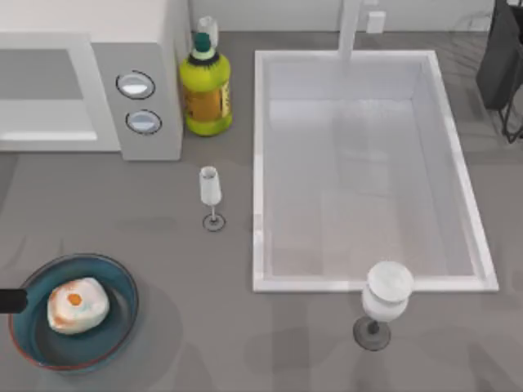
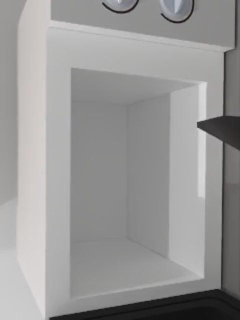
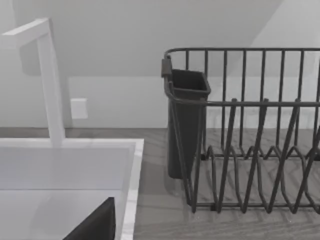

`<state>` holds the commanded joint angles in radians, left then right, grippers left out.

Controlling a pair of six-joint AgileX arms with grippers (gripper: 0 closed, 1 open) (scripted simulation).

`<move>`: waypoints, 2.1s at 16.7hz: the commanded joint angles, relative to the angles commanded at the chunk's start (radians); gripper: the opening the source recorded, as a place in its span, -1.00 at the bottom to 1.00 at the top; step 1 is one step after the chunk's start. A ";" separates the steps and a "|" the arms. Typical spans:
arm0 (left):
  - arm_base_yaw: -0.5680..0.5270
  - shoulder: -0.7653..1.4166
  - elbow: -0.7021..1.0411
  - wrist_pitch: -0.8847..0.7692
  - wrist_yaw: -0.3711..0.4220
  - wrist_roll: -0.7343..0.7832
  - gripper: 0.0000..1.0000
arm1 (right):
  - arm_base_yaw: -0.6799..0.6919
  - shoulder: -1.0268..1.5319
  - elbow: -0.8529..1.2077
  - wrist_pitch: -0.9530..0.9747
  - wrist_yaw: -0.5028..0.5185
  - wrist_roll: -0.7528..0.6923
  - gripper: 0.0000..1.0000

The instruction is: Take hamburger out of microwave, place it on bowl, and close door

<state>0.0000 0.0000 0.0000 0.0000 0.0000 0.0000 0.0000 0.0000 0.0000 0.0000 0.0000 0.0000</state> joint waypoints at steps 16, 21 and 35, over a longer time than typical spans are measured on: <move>0.040 0.004 0.008 -0.004 0.040 0.000 -1.00 | 0.000 0.000 0.000 0.000 0.000 0.000 1.00; 0.265 0.021 0.042 -0.022 0.265 0.000 -1.00 | 0.000 0.000 0.000 0.000 0.000 0.000 1.00; 0.235 0.044 0.087 -0.042 0.236 0.002 -1.00 | 0.000 0.000 0.000 0.000 0.000 0.000 1.00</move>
<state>0.2352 0.0440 0.0866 -0.0420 0.2355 0.0015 0.0000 0.0000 0.0000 0.0000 0.0000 0.0000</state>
